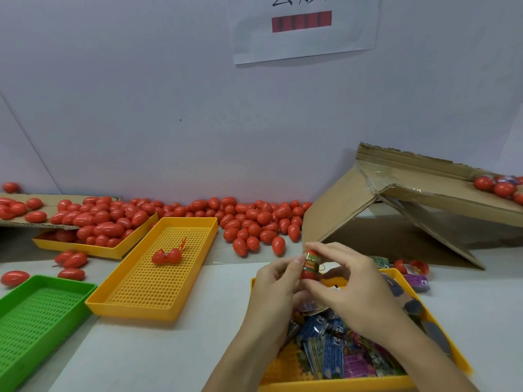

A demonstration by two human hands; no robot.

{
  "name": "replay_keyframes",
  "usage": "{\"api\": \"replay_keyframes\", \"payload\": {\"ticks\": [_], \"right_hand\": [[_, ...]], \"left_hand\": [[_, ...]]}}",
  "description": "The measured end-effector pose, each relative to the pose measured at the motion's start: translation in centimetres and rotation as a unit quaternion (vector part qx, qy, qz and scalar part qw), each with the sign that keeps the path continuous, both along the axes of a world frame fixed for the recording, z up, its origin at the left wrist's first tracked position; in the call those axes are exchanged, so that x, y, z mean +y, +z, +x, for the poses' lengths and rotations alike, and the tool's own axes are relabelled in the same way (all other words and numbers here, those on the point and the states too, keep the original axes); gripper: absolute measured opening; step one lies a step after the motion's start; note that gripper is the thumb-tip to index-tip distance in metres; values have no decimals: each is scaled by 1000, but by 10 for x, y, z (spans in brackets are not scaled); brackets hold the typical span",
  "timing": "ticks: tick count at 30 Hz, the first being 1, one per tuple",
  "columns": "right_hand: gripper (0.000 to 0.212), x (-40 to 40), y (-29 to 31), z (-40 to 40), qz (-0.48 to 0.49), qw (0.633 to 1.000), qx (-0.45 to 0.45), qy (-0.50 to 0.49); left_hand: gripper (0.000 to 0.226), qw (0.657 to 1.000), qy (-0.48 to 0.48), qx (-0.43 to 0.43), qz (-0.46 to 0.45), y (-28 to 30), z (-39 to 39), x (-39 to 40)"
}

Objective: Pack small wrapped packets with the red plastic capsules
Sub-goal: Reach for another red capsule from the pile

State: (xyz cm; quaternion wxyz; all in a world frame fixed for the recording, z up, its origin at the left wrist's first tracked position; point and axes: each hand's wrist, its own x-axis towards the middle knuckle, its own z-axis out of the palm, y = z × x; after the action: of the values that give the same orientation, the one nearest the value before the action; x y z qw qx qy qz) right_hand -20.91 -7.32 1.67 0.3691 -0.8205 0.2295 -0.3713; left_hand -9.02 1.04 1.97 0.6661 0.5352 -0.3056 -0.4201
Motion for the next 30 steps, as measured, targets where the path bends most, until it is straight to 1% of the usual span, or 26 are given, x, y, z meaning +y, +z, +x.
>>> {"api": "replay_keyframes", "payload": {"ticks": [3,5,9,11,14,16,17,19,20,22,25,28,30], "right_hand": [[51,1,0,2,26,998,-48,-6],[45,2,2,1,32,997,-66,3],[43,3,4,1,36,997,-68,6],[40,3,5,0,26,998,-61,0],[36,5,5,1,-6,999,-38,-15],[39,5,4,1,-15,999,-31,-21],[43,6,4,1,-11,999,-34,-23],[53,5,4,1,8,998,-52,-21],[54,5,4,1,17,998,-61,-19],[51,4,5,1,33,997,-72,-12],[44,4,5,1,42,996,-81,-2],[39,4,6,1,42,996,-82,-1],[39,5,7,1,39,996,-78,-6]], "left_hand": [[32,993,-7,113,-20,6,-1,0],[32,988,-10,153,-32,7,-1,1],[30,987,-5,159,-29,6,-1,0],[29,992,-2,124,-28,6,-1,0],[29,999,12,44,-29,5,-1,1],[24,999,22,36,-29,4,-1,0],[22,998,16,49,-31,5,-1,1],[30,994,-3,102,-40,7,0,2],[32,990,-12,135,-50,8,0,3],[31,980,-26,189,-64,9,1,4],[34,967,-32,240,-76,8,0,3],[34,961,-39,259,-88,6,0,3],[33,960,-43,261,-93,5,0,1]]}}
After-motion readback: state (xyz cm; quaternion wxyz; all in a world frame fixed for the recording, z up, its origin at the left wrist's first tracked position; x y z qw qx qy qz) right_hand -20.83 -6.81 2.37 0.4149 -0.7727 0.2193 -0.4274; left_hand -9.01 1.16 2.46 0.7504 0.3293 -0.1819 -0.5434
